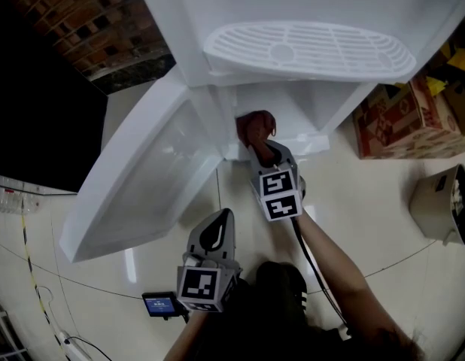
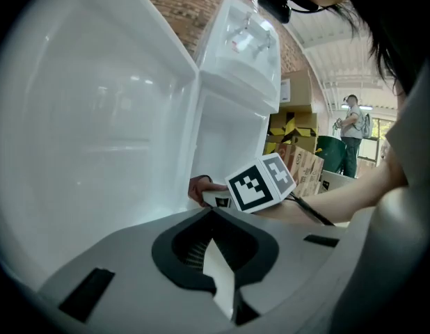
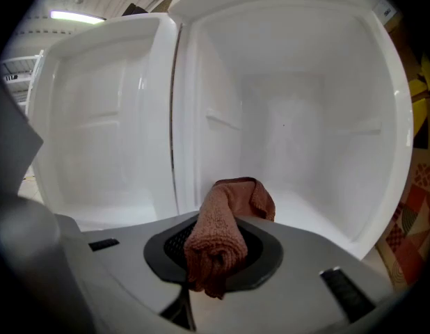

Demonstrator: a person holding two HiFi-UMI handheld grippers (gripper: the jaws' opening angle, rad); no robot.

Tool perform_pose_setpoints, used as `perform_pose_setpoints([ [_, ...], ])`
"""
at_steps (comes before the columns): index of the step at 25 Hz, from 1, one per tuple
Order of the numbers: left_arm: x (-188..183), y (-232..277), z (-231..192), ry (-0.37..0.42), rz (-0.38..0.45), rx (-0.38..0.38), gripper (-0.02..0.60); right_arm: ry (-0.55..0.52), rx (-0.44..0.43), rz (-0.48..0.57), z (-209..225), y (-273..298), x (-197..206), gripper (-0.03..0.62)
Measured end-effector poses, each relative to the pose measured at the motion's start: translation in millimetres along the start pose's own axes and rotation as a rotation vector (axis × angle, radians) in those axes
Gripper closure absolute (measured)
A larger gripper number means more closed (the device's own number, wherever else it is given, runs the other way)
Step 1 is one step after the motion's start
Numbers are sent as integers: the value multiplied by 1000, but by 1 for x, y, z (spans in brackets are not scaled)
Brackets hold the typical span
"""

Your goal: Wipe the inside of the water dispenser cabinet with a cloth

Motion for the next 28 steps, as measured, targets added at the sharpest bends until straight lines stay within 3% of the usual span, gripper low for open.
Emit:
perform_pose_setpoints([
  [6,1,-1,2,8,2,6,601,39,55,55,28,-9,-15,516],
  [14,3,0,0,-2,-10,4,601,-54,196,80,90,33,-48,516],
  [17,10,0,-3,4,-18,4,601,-79,197,43,93,38,-37,516],
  [28,3,0,0,-20,-2,3,601,50,202,-64,103,-24,43,516],
])
Point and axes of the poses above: the fingertips, and each gripper's own axes: y forward along the fingers, z to its right, x out of its underside, the point moved 1 cm from there along -y, backward along the fingers, and after that the axes turned 10 degrees about x, right-handed, at the moved point
